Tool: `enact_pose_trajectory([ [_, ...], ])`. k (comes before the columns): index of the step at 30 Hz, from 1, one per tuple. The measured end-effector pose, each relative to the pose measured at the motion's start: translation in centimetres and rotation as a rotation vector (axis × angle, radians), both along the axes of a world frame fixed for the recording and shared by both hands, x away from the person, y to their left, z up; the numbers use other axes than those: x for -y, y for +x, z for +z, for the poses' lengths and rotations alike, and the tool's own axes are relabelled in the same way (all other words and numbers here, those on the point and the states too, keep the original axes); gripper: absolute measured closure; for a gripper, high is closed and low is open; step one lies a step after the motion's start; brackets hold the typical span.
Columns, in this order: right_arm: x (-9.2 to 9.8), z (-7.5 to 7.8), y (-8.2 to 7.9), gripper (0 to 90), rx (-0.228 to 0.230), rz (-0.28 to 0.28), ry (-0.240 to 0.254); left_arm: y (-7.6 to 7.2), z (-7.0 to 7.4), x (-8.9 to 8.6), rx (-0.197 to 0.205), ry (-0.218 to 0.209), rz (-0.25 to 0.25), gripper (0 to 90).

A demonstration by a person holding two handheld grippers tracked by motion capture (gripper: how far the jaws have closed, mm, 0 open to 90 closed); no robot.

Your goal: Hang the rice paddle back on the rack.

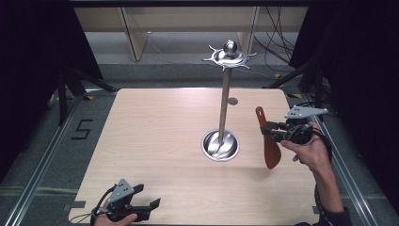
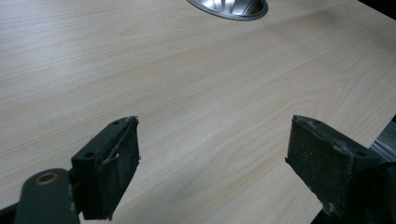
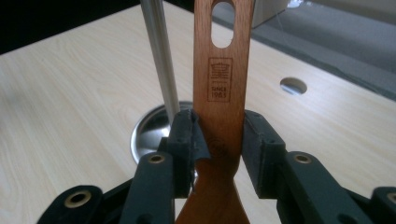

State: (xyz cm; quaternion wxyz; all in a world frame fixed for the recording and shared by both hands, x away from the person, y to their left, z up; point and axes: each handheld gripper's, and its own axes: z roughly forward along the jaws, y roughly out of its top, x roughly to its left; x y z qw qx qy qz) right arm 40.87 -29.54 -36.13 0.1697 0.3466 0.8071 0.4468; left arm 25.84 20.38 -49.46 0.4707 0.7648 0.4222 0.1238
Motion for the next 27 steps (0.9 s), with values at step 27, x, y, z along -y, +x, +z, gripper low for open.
enact_pose_trajectory([
  [27, -1.7, 6.1, -1.0, 67.1, 0.188, 0.050, 0.142, 0.0, -0.1, 0.1, -0.006, 0.006, 0.007, 16.1],
])
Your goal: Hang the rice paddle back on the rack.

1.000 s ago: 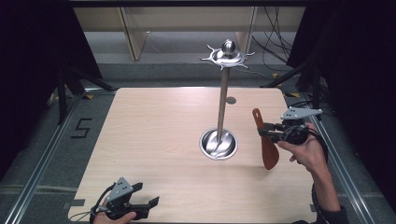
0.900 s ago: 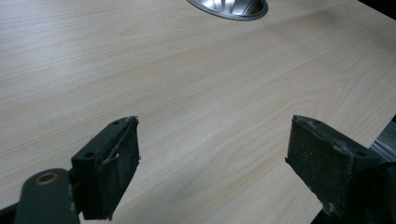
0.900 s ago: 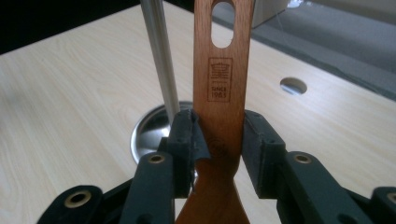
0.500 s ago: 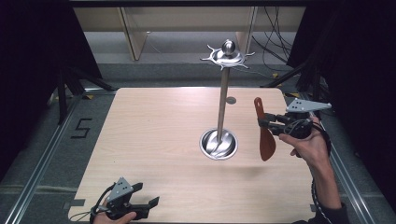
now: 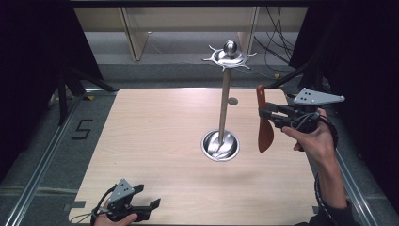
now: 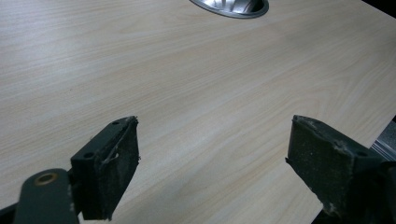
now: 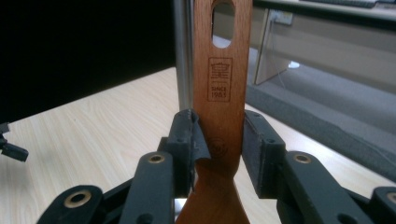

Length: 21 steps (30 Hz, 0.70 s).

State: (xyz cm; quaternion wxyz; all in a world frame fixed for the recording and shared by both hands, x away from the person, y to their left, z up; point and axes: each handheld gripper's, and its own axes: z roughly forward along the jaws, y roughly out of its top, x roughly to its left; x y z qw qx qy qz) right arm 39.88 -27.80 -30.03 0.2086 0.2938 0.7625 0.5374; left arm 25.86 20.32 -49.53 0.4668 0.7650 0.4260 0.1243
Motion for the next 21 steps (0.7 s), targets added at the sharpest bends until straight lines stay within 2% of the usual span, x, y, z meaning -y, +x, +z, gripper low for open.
enact_pose_trajectory([
  [1, 0.0, 0.0, 0.0, 67.1, 0.000, 0.000, 0.000, 0.0, 0.0, 0.0, 0.000, 0.000, 0.000, 16.1],
  [2, -0.1, 0.7, -0.2, 67.1, 0.004, 0.008, 0.002, 0.0, 0.0, 0.0, 0.001, -0.005, -0.001, 16.1],
  [3, -0.3, 0.9, -0.2, 67.1, 0.025, 0.012, 0.015, 0.0, 0.0, 0.0, 0.000, -0.004, -0.001, 16.1],
  [4, -0.3, 1.2, -0.3, 67.1, 0.021, 0.017, 0.013, 0.0, 0.0, 0.0, 0.001, -0.002, -0.003, 16.1],
  [5, -0.4, 1.5, -0.3, 67.1, 0.037, 0.023, 0.023, 0.1, -0.1, 0.0, 0.001, -0.011, -0.008, 16.1],
  [12, -0.7, 3.3, -0.6, 67.1, 0.085, 0.034, 0.020, 0.0, 0.0, 0.0, 0.001, -0.004, -0.002, 16.1],
  [14, -0.9, 3.7, -0.7, 67.1, 0.091, 0.033, 0.027, 0.0, 0.0, 0.0, 0.001, -0.002, -0.001, 16.1],
  [15, -1.0, 3.9, -0.8, 67.1, 0.077, 0.040, 0.032, 0.0, 0.0, 0.0, -0.002, 0.002, 0.002, 16.0],
  [17, -1.1, 4.2, -0.8, 67.1, 0.101, 0.043, 0.024, 0.0, -0.1, 0.0, 0.002, -0.011, -0.005, 16.1],
  [21, -1.4, 4.7, -0.9, 67.1, 0.103, 0.052, 0.048, 0.0, 0.0, 0.0, 0.001, -0.010, -0.007, 16.1],
])
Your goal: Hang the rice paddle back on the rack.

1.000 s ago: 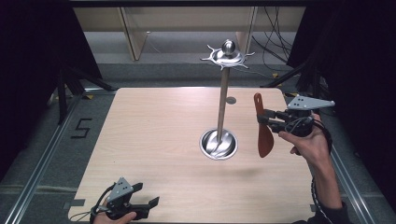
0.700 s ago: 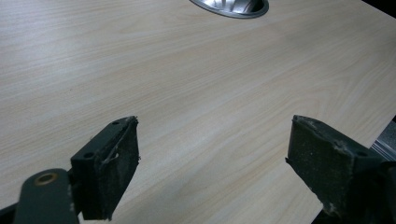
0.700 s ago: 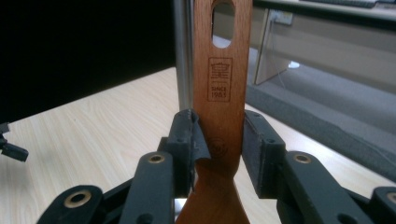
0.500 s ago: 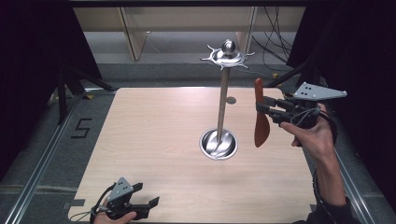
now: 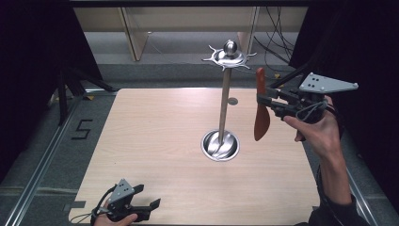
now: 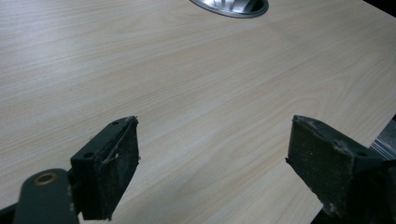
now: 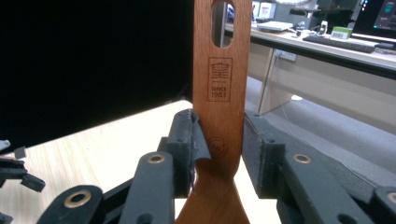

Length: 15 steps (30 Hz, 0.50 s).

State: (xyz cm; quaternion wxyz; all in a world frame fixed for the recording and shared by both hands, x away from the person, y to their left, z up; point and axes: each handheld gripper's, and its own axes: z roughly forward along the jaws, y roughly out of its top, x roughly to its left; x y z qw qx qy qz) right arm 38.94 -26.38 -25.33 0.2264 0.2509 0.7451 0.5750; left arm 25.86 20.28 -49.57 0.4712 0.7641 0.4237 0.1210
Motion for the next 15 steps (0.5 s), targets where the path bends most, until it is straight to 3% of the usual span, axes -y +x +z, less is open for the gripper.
enact_pose_trajectory([
  [11, -0.9, 0.8, 0.1, 67.1, -0.003, 0.019, -0.001, 0.0, 0.0, 0.0, 0.002, 0.001, -0.003, 16.1],
  [13, -1.0, 0.9, 0.2, 67.1, 0.007, 0.020, -0.006, -0.1, 0.1, -0.1, -0.001, 0.019, 0.003, 16.1],
  [15, -1.3, 0.9, 0.3, 67.1, -0.010, 0.027, 0.001, 0.0, 0.1, -0.1, 0.000, 0.015, 0.002, 16.1],
])
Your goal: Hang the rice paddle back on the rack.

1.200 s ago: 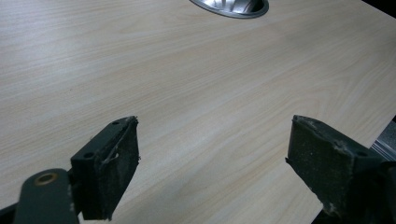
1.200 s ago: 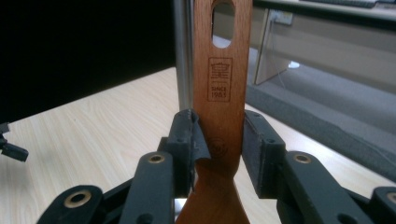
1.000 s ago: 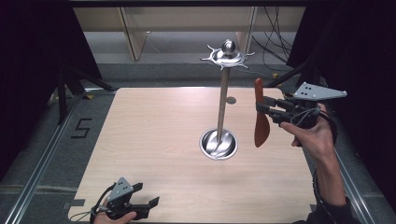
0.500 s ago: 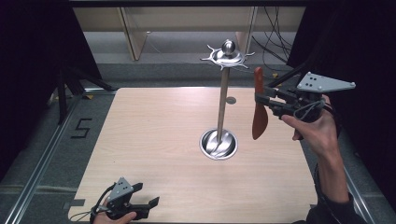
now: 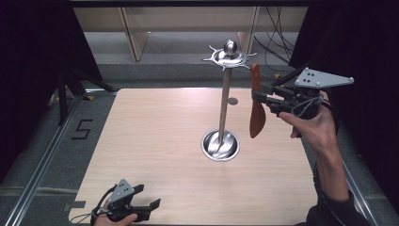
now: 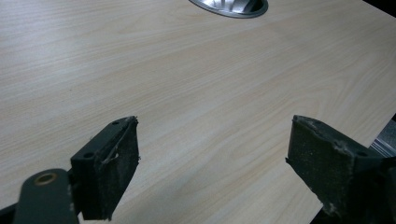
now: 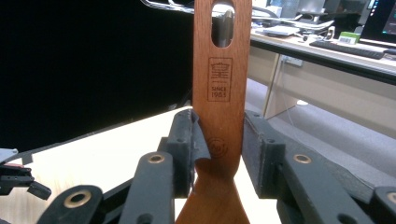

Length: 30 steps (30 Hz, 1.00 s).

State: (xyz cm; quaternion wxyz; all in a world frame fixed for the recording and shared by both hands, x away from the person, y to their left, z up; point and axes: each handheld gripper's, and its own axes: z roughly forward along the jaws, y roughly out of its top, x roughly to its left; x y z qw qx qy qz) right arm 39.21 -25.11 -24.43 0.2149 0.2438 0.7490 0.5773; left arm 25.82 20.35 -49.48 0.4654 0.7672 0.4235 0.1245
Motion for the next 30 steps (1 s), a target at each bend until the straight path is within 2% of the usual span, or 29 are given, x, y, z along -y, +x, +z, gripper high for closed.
enact_pose_trajectory([
  [2, -0.2, 0.0, 0.0, 67.1, -0.004, -0.006, 0.014, 0.0, 0.0, 0.0, 0.000, -0.001, -0.001, 16.1],
  [6, -0.3, 0.2, 0.3, 67.1, 0.010, 0.005, 0.007, 0.0, 0.0, 0.0, 0.001, -0.007, -0.008, 16.0],
  [7, -0.4, 0.2, 0.3, 67.1, -0.010, 0.011, 0.016, 0.0, 0.0, 0.0, 0.001, -0.007, -0.008, 16.1],
  [8, -0.4, 0.2, 0.4, 67.1, 0.004, 0.009, 0.016, 0.0, 0.1, 0.0, -0.002, 0.005, 0.001, 16.1],
  [10, -0.4, 0.2, 0.4, 67.1, -0.007, 0.003, 0.014, 0.0, 0.0, 0.0, -0.001, 0.000, 0.000, 16.1],
  [11, -0.3, 0.2, 0.6, 67.1, 0.009, -0.003, 0.001, 0.0, 0.0, 0.0, -0.001, 0.000, 0.000, 16.1],
  [15, -0.4, 0.1, 0.7, 67.1, -0.005, -0.001, 0.005, 0.0, 0.0, 0.0, -0.001, 0.001, 0.002, 16.1],
  [20, -0.6, 0.1, 1.0, 67.1, 0.000, -0.010, -0.005, 0.0, 0.0, 0.0, -0.001, 0.000, 0.002, 16.1],
  [21, -0.7, 0.0, 1.0, 67.1, -0.020, -0.005, 0.004, 0.0, 0.0, 0.0, -0.001, -0.001, 0.001, 16.1],
  [22, -0.7, 0.0, 1.1, 67.1, -0.006, -0.006, -0.005, 0.0, 0.0, 0.0, -0.001, -0.001, 0.000, 16.1],
  [23, -0.8, 0.0, 1.0, 67.1, -0.027, -0.010, 0.004, 0.0, 0.0, 0.0, -0.001, -0.001, 0.001, 16.1],
  [27, -0.9, 0.0, 1.3, 67.1, -0.012, -0.009, -0.006, 0.0, 0.0, 0.0, -0.001, 0.002, 0.001, 16.1],
  [28, -1.0, -0.1, 1.3, 67.0, -0.027, -0.011, 0.002, 0.0, 0.0, 0.0, 0.002, 0.004, -0.002, 16.1],
  [29, -1.0, -0.1, 1.5, 67.0, -0.013, -0.009, -0.005, 0.0, 0.0, 0.0, 0.000, 0.002, 0.000, 16.1],
  [30, -1.0, -0.2, 1.5, 67.0, -0.027, -0.003, 0.006, 0.0, 0.0, 0.0, 0.000, 0.002, 0.000, 16.1],
])
